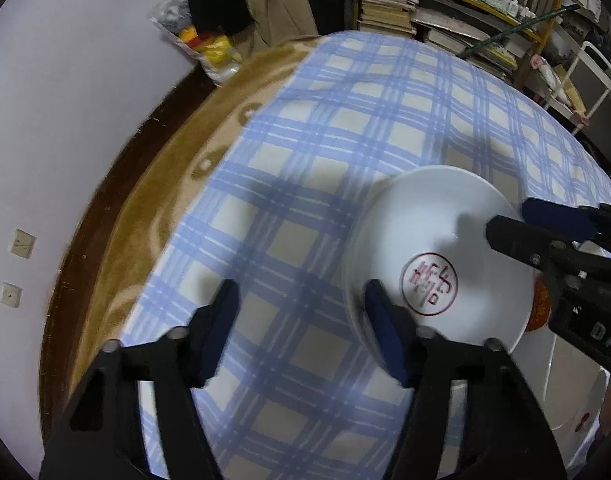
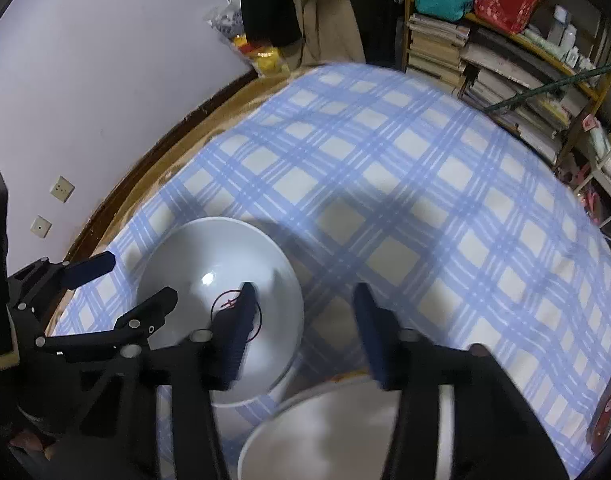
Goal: Organize plates and bowls
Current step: 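Close the left tool on the red-stamped small bowl while the right tool grips its rim, then lift the red-stamped bowl with both tools and carry it to the stack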
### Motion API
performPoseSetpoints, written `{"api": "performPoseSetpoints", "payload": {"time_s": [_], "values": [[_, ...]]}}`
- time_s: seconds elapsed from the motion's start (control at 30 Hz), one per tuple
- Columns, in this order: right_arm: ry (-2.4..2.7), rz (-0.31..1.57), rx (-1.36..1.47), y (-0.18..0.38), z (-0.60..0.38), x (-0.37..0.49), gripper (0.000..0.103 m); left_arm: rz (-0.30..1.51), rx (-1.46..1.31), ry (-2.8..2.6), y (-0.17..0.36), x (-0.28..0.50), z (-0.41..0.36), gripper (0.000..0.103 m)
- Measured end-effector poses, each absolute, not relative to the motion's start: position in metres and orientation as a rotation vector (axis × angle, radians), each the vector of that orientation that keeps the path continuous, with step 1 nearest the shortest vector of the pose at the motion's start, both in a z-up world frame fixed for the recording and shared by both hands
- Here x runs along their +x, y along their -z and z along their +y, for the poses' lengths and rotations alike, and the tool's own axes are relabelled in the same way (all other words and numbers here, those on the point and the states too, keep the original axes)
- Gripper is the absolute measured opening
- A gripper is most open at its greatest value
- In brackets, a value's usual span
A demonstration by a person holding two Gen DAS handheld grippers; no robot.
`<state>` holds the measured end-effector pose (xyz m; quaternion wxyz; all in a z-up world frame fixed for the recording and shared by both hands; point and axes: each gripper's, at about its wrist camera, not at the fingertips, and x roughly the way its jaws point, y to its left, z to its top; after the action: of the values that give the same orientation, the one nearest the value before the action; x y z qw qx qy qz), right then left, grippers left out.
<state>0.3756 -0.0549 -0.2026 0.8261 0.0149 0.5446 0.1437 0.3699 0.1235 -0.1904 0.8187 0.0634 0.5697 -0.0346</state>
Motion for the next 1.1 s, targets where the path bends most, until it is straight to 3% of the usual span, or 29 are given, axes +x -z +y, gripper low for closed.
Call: {"api": "performPoseSetpoints", "payload": {"time_s": [0.1,0.23,0.43,1.1], "values": [[-0.308,1.194,0.019,0.21,-0.051,0.38,0.025,1.222,0.118,0.102,0.193,0.37,0.122,0.04],[-0.331,1.209,0.007,0.215,-0.046,0.381,0.011,1.236,0.073,0.161,0.194,0.37,0.117,0.013],[-0.331,1.205,0.022,0.212,-0.044,0.378,0.006,1.243,0.064,0.154,0.19,0.366,0.116,0.012],[-0.319,1.1,0.118,0.156,-0.08,0.335,0.006,1.158,0.146,0.14,0.123,0.335,0.082,0.012]]}}
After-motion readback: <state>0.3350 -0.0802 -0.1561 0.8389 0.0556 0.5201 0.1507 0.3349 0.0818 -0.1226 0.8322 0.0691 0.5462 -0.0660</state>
